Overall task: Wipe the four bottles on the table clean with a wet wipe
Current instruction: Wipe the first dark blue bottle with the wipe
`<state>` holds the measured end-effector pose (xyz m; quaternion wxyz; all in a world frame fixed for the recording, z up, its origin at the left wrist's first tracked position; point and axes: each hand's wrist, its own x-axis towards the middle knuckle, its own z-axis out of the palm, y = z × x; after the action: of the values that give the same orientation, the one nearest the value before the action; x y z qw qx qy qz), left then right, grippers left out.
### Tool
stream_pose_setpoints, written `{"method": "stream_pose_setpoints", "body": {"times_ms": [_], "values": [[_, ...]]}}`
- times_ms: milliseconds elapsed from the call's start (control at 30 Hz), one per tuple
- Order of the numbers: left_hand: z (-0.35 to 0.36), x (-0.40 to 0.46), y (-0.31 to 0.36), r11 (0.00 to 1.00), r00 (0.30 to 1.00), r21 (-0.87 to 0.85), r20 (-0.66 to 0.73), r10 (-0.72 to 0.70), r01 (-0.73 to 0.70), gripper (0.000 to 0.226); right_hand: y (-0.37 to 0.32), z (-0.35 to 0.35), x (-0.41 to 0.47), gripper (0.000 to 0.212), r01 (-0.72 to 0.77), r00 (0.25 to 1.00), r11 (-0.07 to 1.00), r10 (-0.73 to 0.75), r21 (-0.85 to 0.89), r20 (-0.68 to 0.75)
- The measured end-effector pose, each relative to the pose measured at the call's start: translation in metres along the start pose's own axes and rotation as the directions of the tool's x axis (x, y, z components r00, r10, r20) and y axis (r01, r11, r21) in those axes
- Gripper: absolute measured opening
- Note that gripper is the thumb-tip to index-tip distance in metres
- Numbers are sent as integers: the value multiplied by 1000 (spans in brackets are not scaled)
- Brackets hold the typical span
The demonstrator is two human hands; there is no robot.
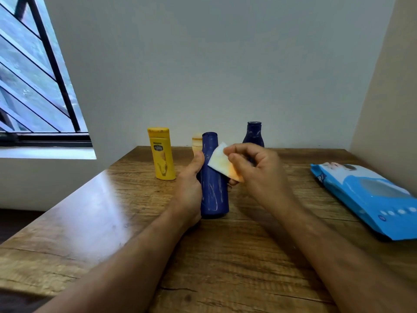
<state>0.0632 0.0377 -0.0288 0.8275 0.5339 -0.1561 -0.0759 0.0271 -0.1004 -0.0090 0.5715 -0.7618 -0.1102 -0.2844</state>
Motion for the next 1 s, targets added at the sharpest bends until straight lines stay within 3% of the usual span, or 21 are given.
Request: {"method": "stream_pose_setpoints", "body": {"times_ms": [100,167,300,433,600,867,1000], "values": [[13,-2,8,998,999,-56,-1,-33,33,47,1,-3,-1,43,162,987,921,-148,-355,66],[20,3,15,997,999,-65,3,-40,40,45,1,-3,0,53,168,985,911,-168,-377,35],[31,13,25,998,999,-52,33,-25,27,40,3,-8,3,42,175,973,917,-216,-359,-78],[34,13,6,989,998,-135,44,-50,55,42,3,-15,0,28,275,907,765,-407,-583,-106],[33,17,-5,993,996,-112,80,-34,43,46,0,-17,2,25,290,879,824,-431,-487,-205],[23,18,-1,993,997,-98,48,-55,59,49,7,-16,0,22,321,944,756,-302,-570,132],[15,20,4,994,998,-93,-26,-62,59,47,5,-15,-11,23,364,921,711,-182,-602,343]]}}
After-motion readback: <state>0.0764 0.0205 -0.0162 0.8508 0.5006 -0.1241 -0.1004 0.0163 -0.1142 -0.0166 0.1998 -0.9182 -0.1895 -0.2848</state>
